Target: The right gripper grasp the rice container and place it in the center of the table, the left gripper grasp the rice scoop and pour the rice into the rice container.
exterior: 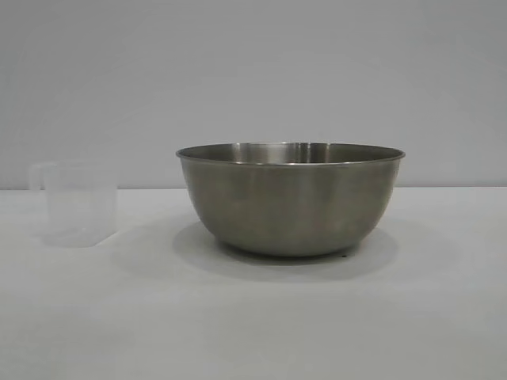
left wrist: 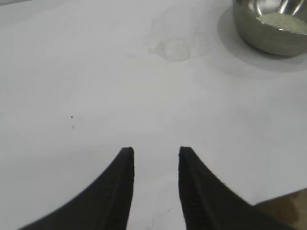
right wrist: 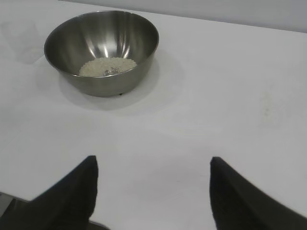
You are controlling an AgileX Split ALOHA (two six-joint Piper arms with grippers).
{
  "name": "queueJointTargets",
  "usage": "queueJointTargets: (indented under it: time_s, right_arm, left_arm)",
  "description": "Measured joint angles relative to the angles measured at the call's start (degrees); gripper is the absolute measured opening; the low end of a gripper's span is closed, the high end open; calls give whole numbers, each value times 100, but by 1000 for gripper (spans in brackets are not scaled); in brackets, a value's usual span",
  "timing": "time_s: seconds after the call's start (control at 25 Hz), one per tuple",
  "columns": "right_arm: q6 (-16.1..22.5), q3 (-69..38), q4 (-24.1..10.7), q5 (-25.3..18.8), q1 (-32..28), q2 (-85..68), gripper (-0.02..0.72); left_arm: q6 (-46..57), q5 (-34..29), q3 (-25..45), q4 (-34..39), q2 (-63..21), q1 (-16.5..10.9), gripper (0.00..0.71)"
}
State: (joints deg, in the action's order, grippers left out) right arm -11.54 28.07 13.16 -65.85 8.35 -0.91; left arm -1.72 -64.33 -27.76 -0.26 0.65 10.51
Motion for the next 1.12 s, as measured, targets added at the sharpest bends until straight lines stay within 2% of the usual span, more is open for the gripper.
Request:
queueJointTargets:
  time_s: [0.12, 0.16, 0.36, 0.52, 1.12]
  right_arm:
    - [0, 0, 0, 0, 0, 0, 422]
    - [0, 0, 0, 0, -21, 0, 422]
    - [0, 0, 0, 0, -471, 0, 422]
    - [0, 0, 0, 0, -758, 0, 422]
    - [0, 0, 0, 0, -796, 0, 422]
  left_arm:
    - [0, 9, 0, 0, -40, -16, 178]
    - [0, 9, 0, 0, -72, -97, 178]
    - [0, 9, 9, 9, -170, -845, 178]
    - [0, 9, 9, 13, -170, -1155, 178]
    - [0, 9, 9, 26, -170, -1177, 178]
